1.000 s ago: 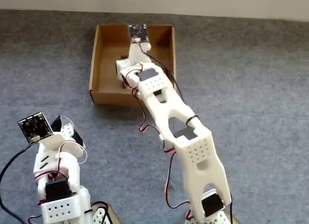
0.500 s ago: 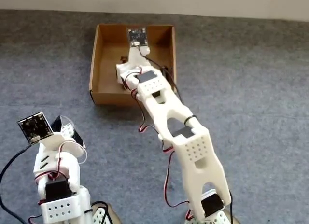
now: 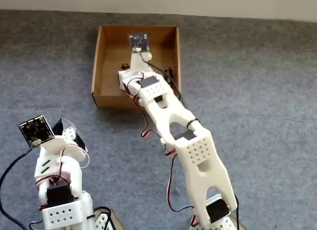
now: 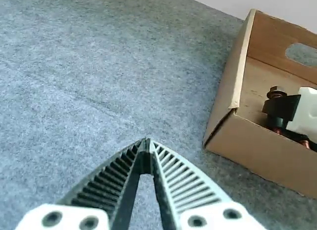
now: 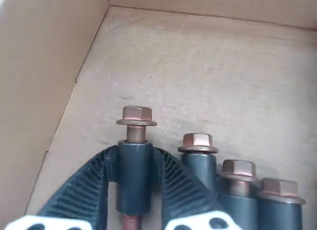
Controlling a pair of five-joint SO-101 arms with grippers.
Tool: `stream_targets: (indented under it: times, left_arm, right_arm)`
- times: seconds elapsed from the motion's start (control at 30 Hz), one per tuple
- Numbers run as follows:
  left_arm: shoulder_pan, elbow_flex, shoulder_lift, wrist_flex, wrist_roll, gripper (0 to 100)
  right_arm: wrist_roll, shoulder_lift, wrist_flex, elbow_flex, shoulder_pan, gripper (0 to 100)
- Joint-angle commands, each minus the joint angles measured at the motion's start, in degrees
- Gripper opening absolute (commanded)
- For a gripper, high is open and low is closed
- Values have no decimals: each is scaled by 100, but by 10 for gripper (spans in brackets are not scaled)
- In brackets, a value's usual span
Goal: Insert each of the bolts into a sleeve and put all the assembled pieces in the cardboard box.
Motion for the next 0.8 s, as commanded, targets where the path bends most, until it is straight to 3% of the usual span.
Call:
stream_targets:
  times: [0.0,0.53,0.77]
  left_arm:
    - [-31,75,-40,-123,-18,8]
    - [-31,75,-40,-123,-18,8]
    - [-31,75,-40,-123,-18,8]
  right_arm:
    - [-44,-31,31,-180,400,7]
    - [-53,-31,321,-224,470,11]
    - [-53,-75,681,-233,286,159]
